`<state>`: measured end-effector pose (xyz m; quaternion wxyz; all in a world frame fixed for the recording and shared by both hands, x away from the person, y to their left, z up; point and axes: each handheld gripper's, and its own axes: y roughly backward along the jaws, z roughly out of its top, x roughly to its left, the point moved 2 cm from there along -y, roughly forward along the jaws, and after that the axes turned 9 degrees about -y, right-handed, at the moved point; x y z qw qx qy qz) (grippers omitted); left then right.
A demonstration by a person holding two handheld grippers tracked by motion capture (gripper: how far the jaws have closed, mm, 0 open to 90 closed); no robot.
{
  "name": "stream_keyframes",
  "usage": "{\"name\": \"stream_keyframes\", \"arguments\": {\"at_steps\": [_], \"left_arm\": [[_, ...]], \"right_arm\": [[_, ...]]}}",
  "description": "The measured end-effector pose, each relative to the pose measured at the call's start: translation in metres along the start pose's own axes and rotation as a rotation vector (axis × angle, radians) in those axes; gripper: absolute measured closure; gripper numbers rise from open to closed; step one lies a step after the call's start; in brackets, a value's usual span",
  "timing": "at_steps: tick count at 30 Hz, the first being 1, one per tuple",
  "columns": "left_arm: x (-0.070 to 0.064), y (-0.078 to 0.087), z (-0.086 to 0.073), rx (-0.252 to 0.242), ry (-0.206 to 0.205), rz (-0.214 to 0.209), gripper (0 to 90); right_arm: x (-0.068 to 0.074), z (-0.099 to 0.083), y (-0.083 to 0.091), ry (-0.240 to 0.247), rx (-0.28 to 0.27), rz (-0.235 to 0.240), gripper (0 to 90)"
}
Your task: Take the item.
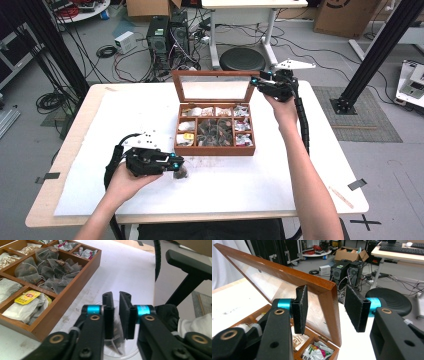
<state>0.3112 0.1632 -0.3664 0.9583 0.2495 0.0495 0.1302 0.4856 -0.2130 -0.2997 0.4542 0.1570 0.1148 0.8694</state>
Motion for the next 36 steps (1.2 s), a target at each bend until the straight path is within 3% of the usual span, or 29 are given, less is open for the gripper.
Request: {"name": "stream_keyframes", "arguments": {"at_steps": [5,8,14,29,35,36], "left_arm": [[0.001,0.001,0.002,-0.018,0.001,0.012,60.8],[0.003,0.003,0.002,-0.026,0.008,0.043,51.0],[0.006,0.009,0.002,-0.053,0.007,0.095,40.4],[0.02,0.039,-0.003,-0.167,-0.007,0.26,35.1],[0.03,0.051,-0.015,-0.173,0.012,0.35,33.2],[0.03,0.051,-0.015,-0.173,0.012,0.35,32.9]], "right_arm": [[0.0,0.0,0.0,0.0,0.002,0.001,55.0],[0.0,0.0,0.0,-0.001,0.001,0.0,55.0],[0.0,0.0,0.0,0.001,0.004,-0.001,55.0],[0.001,0.0,0.001,0.003,0.008,-0.004,55.0],[0.001,0.0,0.003,0.007,0.008,-0.01,54.9],[0.001,0.0,0.003,0.007,0.008,-0.01,54.9]]}}
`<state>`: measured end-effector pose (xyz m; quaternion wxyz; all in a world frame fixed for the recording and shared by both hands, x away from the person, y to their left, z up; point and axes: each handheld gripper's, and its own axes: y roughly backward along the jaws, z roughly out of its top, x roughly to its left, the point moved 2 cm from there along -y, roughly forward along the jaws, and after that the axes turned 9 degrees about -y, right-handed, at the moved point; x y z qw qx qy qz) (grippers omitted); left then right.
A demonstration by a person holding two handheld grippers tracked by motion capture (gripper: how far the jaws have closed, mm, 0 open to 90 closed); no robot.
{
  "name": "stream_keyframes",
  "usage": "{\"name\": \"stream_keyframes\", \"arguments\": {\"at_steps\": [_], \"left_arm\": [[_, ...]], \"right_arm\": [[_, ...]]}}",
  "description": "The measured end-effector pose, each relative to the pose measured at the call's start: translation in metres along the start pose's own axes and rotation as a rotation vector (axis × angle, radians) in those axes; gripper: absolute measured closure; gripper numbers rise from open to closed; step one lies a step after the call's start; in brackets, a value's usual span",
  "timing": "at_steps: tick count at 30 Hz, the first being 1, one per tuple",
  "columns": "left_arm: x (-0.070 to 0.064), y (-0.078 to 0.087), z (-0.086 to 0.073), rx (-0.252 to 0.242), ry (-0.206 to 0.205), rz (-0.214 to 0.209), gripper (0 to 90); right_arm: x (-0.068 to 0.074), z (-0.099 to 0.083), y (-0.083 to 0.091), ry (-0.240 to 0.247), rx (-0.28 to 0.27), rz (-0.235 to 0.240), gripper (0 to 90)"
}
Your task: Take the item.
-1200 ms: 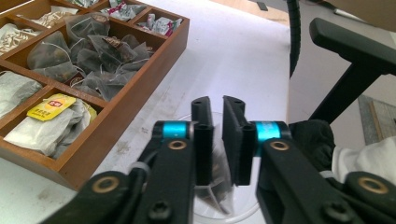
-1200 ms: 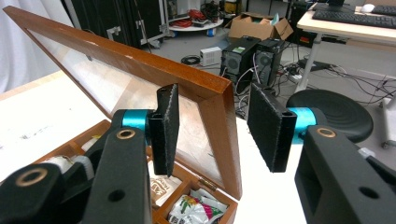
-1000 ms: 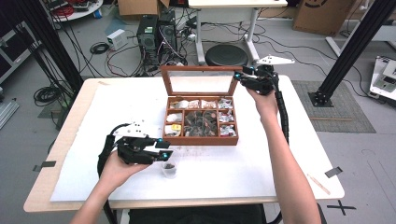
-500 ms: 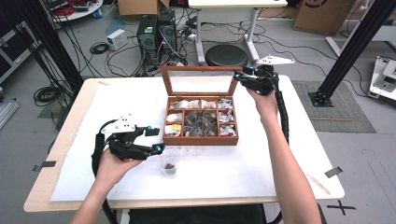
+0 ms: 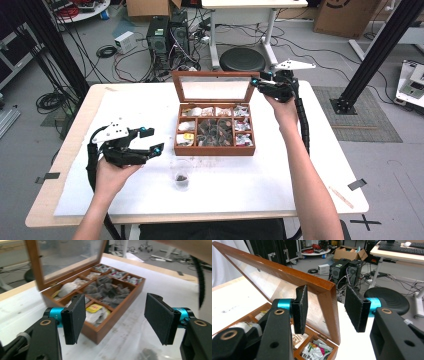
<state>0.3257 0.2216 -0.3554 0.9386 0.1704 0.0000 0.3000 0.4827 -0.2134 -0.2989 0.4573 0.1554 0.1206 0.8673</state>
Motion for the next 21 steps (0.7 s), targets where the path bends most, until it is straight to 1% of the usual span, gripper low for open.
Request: {"name": "stream_keyframes", "arguments": {"at_steps": [6,9,14,16,21], "left_arm": [[0.013,0.011,-0.014,-0.022,0.027,0.075,32.4],[0.018,0.016,-0.023,-0.027,0.044,0.116,32.0],[0.023,0.02,-0.031,-0.037,0.049,0.178,31.7],[0.024,0.022,-0.033,-0.04,0.049,0.194,31.6],[0.023,0.021,-0.035,-0.039,0.052,0.199,31.5]], "right_arm": [[0.0,0.0,0.001,-0.002,-0.002,-0.005,55.0],[0.0,0.0,0.001,-0.004,-0.002,-0.004,54.9],[0.0,0.0,0.001,-0.001,-0.001,-0.006,54.9],[0.0,-0.001,0.001,-0.001,-0.002,-0.004,54.9],[0.0,-0.001,0.002,-0.004,-0.002,-0.004,54.9]]}}
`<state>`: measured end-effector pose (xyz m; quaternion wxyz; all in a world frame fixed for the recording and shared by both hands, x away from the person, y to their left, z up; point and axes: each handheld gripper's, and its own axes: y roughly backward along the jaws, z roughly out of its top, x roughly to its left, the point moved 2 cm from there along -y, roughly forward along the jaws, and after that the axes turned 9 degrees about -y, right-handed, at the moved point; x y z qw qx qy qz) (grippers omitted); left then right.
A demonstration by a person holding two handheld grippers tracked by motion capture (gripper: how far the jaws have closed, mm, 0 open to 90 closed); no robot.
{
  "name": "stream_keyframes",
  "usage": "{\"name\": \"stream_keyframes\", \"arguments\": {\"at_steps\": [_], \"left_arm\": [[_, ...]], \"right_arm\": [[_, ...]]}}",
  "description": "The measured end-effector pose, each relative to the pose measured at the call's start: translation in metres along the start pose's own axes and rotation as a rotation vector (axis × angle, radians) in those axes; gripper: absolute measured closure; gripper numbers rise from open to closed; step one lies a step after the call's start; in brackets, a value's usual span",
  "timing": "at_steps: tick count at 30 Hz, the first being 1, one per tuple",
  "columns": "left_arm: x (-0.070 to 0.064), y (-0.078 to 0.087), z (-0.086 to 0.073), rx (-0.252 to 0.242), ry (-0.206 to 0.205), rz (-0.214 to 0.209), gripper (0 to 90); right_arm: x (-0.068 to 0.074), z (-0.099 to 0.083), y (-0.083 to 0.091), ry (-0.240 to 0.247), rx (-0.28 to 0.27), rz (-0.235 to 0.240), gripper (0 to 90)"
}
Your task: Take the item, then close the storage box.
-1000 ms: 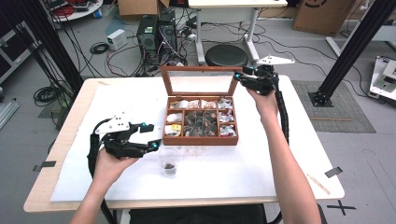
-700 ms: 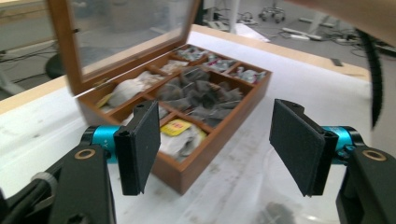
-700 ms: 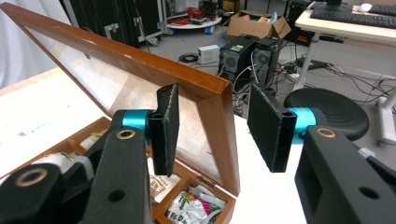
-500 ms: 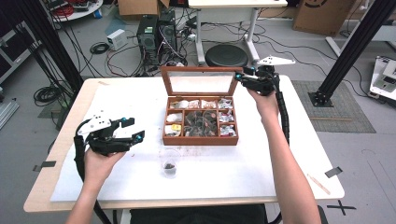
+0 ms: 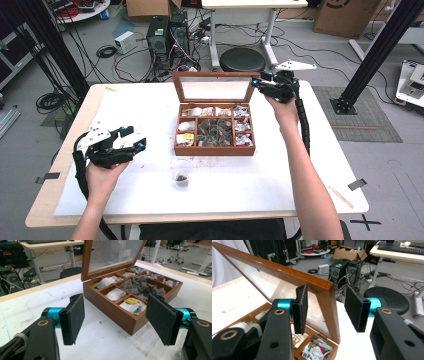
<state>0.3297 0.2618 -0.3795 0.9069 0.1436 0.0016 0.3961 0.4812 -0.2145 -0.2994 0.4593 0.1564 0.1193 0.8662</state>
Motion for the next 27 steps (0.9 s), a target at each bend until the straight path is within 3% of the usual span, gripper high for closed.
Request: {"name": "stream_keyframes", "arguments": {"at_steps": [27], "left_arm": [[-0.0075,-0.0018,0.0012,-0.008,-0.022,-0.004,31.5]], "right_arm": [[-0.0004,-0.0008,0.0002,-0.008,-0.003,0.006,54.8]]}}
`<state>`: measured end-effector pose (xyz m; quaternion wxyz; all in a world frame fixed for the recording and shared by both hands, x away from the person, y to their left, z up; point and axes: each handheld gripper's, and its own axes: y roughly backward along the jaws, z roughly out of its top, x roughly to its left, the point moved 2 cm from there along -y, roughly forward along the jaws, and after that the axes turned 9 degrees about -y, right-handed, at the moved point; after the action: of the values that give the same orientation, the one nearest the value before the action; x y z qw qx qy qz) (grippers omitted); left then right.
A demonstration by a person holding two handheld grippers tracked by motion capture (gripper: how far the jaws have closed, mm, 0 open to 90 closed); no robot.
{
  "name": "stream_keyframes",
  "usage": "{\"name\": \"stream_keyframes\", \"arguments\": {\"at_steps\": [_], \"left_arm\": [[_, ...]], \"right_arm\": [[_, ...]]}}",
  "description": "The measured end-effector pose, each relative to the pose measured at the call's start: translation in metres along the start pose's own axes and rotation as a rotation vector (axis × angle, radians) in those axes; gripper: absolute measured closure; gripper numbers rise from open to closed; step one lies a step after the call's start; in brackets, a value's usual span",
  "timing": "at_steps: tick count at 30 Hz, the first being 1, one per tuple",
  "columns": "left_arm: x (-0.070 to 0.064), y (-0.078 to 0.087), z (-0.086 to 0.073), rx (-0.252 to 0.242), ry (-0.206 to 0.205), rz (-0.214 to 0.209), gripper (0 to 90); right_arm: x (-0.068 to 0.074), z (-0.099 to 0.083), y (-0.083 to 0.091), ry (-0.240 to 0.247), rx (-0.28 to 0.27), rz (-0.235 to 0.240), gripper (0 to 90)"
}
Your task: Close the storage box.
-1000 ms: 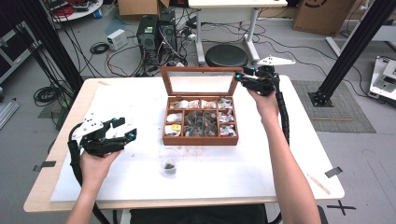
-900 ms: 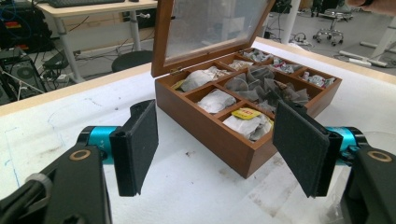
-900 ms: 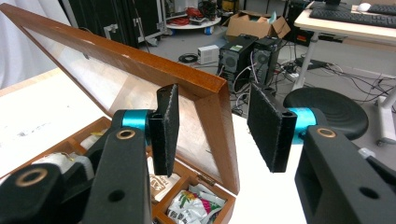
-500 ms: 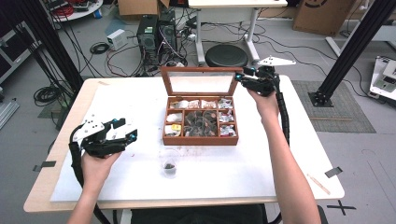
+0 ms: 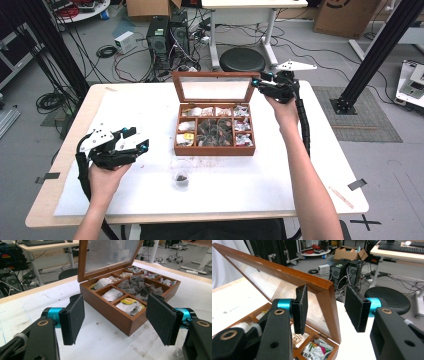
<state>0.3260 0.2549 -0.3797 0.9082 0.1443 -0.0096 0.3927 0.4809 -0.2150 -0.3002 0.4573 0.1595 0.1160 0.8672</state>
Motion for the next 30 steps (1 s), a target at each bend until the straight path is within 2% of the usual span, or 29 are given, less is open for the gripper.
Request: {"name": "stream_keyframes", "arguments": {"at_steps": [15,30], "left_arm": [[-0.0009,0.0046,-0.0015,-0.01,0.001,0.017,31.5],[-0.0018,0.0053,-0.0034,-0.008,0.0,0.014,31.5]], "right_arm": [[0.0006,0.0004,0.0009,0.007,0.0,-0.004,53.8],[0.0034,0.0004,0.0045,0.006,0.011,-0.022,50.2]]}}
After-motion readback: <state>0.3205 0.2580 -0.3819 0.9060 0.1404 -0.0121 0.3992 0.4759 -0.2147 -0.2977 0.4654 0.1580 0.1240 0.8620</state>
